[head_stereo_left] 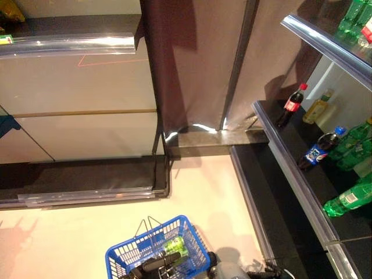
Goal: Pick up the drink and place into the basket.
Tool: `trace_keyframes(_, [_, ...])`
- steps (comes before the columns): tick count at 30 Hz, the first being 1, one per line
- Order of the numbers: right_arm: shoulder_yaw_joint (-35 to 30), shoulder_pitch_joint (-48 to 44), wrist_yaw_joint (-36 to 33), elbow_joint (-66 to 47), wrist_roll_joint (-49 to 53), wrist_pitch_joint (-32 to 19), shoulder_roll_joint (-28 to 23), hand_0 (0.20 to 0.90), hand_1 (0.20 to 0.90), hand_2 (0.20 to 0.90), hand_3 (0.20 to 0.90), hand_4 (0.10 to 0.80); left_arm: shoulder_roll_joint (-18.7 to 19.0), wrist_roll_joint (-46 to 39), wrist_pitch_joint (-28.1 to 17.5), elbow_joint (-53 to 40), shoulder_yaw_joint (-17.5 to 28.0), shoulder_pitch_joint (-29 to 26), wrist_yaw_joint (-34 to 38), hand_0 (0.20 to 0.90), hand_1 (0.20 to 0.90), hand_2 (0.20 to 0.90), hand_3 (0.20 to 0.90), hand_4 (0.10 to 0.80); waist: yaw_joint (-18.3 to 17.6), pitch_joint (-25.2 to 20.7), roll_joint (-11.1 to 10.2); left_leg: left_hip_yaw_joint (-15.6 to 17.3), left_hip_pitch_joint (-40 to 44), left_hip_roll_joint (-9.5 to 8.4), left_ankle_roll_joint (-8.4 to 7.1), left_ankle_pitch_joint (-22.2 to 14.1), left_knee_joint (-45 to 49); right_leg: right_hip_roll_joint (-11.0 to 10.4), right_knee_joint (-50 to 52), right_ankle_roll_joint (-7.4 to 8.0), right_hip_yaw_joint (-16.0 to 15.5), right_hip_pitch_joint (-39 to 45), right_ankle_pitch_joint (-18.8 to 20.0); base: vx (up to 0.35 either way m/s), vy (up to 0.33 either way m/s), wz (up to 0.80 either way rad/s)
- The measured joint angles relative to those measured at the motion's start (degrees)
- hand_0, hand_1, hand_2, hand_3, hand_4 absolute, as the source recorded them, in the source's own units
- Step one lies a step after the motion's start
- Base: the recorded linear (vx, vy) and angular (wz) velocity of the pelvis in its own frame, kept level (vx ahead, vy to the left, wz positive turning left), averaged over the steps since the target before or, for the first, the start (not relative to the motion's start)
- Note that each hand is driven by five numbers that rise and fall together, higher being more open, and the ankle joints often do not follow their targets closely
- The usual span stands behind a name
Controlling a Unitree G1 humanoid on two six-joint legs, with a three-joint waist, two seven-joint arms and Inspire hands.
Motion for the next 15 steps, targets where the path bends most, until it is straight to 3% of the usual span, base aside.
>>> trace_keyframes(2, [0.0, 0.1, 0.0, 0.0, 0.0, 0.3, 0.1, 0.900, 0.900, 0.900, 0.900, 0.800, -0.1, -0.1, -0.7, -0.6, 1.4, -0.9, 0.2, 0.300, 0.300, 0.300, 0.200, 0.100, 0.2, 0.0, -0.9, 4.2, -6.0, -1.56, -2.62, -0.2, 11.3, -1.0, -0.6, -0.46, 0.0, 0.2, 0.2, 0.057, -0.068, 0.07])
trace_keyframes(3, [0.1, 0.4, -0.3, -0.1, 0.0, 0.3, 0.0, 0.900, 0.900, 0.900, 0.900, 0.800, 0.0, 0.0, -0.6, -1.6, 1.8, -1.2, 0.2, 0.300, 0.300, 0.300, 0.200, 0.100, 0.5, 0.2, -1.4, 7.5, -8.8, -1.77, -5.56, 1.6, 17.1, -1.5, -2.0, -1.10, 0.1, 1.5, 0.5, 0.076, -0.027, -0.07])
trace_keyframes(5, [0.1, 0.8, -0.4, 0.0, 0.1, 0.1, -0.1, 0.900, 0.900, 0.900, 0.900, 0.800, 0.3, 0.1, -0.4, -2.4, 1.7, -1.2, 0.2, 0.300, 0.300, 0.300, 0.200, 0.100, 1.3, 0.7, -1.9, 9.4, -11.6, -2.06, -8.09, 4.5, 23.8, -2.2, -5.8, -1.51, 1.3, 4.4, 1.6, 0.134, 0.011, -0.15])
trace_keyframes(6, [0.2, 0.8, -0.4, 0.0, 0.0, 0.3, -0.1, 0.900, 0.900, 0.900, 0.900, 0.800, 0.4, 0.1, -0.4, -3.4, 1.6, -1.5, 0.1, 0.300, 0.300, 0.300, 0.200, 0.100, 2.2, 1.0, -2.2, 10.8, -12.3, -1.59, -4.29, 2.4, 22.7, -2.3, -8.5, -2.60, 2.0, 6.3, 2.4, 0.198, 0.048, -0.19])
trace_keyframes(7, [0.3, 0.6, -0.4, 0.0, 0.0, 0.2, -0.1, 0.900, 0.900, 0.900, 0.900, 0.800, 0.4, -0.2, -0.3, -4.2, 1.6, -1.6, -0.1, 0.300, 0.300, 0.300, 0.200, 0.100, 2.3, 1.2, -2.3, 11.3, -12.9, -0.93, -2.33, 1.4, 17.4, -2.4, -9.8, -2.90, 2.5, 7.1, 2.6, 0.235, 0.058, -0.22])
trace_keyframes(9, [0.9, -0.5, -0.4, 0.0, 0.0, 0.2, -0.2, 0.900, 0.900, 0.900, 0.900, 0.800, 0.3, -0.9, -0.5, -4.3, 2.3, -2.0, -0.1, 0.300, 0.300, 0.300, 0.200, 0.100, 3.2, 1.5, -2.8, 12.0, -14.1, 0.57, -1.83, 1.6, 4.9, -2.4, -9.9, -2.81, 4.3, 6.7, 2.6, 0.273, 0.063, -0.34])
trace_keyframes(11, [1.5, -2.2, -0.4, -0.1, 0.0, 0.2, -0.5, 0.900, 0.900, 0.900, 0.900, 0.800, 0.8, -1.1, -1.0, -4.4, 3.0, -3.0, -0.1, 0.300, 0.300, 0.300, 0.200, 0.100, 4.2, 2.8, -1.9, 12.3, -14.9, 2.48, -0.86, 6.5, -5.4, -1.4, -9.9, -1.73, 6.2, 5.9, 2.1, 0.277, 0.096, -0.58])
trace_keyframes(12, [1.5, -2.3, -0.3, -0.3, 0.0, 0.1, -0.7, 0.900, 0.900, 0.900, 0.900, 0.800, 0.7, -1.2, -1.1, -4.4, 3.2, -2.9, -0.1, 0.300, 0.300, 0.300, 0.200, 0.100, 4.8, 2.9, -1.3, 12.8, -14.9, 3.05, -0.62, 7.4, -5.6, -0.6, -9.9, -1.23, 7.0, 5.8, 2.0, 0.273, 0.129, -0.80])
trace_keyframes(13, [1.5, -3.4, -0.3, -0.3, 0.0, 0.0, -1.0, 0.900, 0.900, 0.900, 0.900, 0.800, 0.1, -1.2, -1.4, -4.3, 3.7, -2.0, 0.0, 0.300, 0.300, 0.300, 0.200, 0.100, 6.3, 3.2, 1.1, 15.5, -14.8, 6.23, 0.05, 11.0, -5.8, 2.6, -4.6, -2.16, 6.8, 5.4, 0.9, 0.296, 0.158, -0.82])
trace_keyframes(14, [1.7, -3.1, -0.1, -0.3, 0.0, 0.4, -0.3, 0.900, 0.900, 0.900, 0.900, 0.800, 0.9, -1.2, -1.5, -4.5, 4.5, -1.1, 0.0, 0.300, 0.300, 0.300, 0.200, 0.100, 6.5, 3.4, 2.1, 16.6, -13.0, 7.44, -0.87, 11.1, -6.7, 5.1, 4.4, -2.04, 6.4, 4.5, -3.5, 0.272, 0.173, -0.78])
trace_keyframes(15, [2.1, -1.8, 0.2, -0.6, -0.1, 0.4, 0.1, 0.900, 0.900, 0.900, 0.900, 0.800, 2.3, -1.4, -1.5, -4.9, 4.5, 0.8, -0.5, 0.300, 0.300, 0.300, 0.200, 0.100, 6.3, 2.6, 0.9, 17.2, -11.0, 6.90, -1.26, 11.7, -7.9, 5.5, 8.2, -2.13, 6.4, 5.7, -8.0, 0.262, 0.183, -0.47])
